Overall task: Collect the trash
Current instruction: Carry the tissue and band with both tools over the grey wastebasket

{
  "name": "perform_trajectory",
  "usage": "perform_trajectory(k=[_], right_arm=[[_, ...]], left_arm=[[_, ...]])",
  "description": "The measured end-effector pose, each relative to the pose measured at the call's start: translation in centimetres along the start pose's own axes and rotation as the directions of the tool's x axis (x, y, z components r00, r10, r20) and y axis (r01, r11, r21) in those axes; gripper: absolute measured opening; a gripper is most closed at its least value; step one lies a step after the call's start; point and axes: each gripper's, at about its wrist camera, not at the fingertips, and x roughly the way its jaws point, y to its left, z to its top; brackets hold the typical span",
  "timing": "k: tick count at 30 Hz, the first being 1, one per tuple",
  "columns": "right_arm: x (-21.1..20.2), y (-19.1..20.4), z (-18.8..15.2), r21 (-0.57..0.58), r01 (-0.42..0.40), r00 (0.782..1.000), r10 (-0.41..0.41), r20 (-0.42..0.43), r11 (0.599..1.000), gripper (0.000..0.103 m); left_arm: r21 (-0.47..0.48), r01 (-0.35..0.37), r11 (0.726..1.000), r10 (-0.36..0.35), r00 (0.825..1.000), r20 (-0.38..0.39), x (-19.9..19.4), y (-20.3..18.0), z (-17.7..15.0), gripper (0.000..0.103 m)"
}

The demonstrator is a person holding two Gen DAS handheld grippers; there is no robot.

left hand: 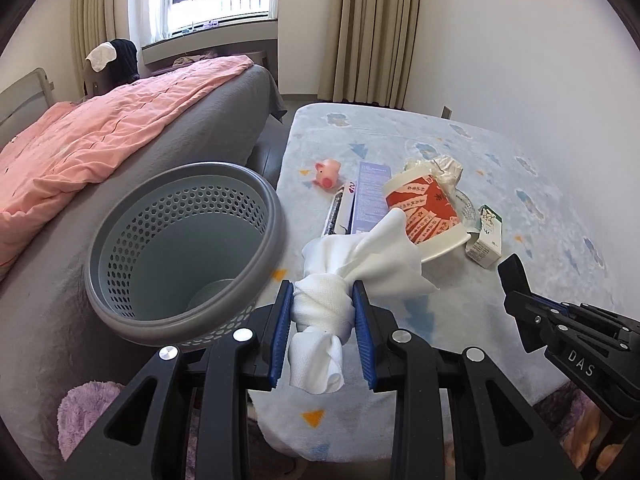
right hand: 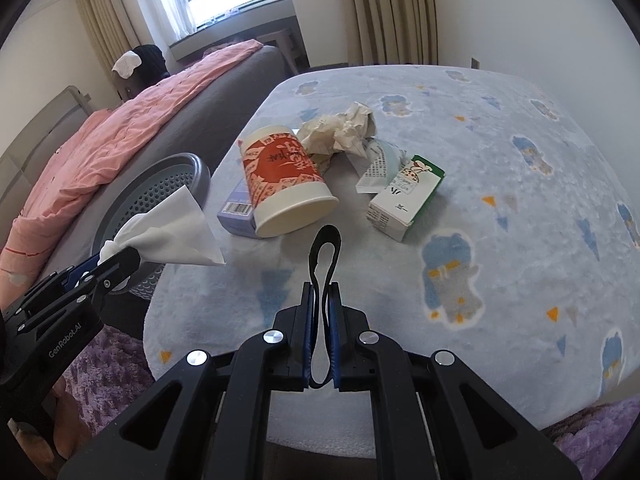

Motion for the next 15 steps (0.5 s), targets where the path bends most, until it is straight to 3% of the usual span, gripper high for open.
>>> perform_trajectory(k=[15], right_arm=[[1.4,7.3,2.0,-0.102,-0.075,0.997,0.074,-0.016,0.992,0.008]], left_arm=[[-0.052,-0.064,0.997,0.067,0.997,0.045,-1.3,6.5,1.3,0.029]])
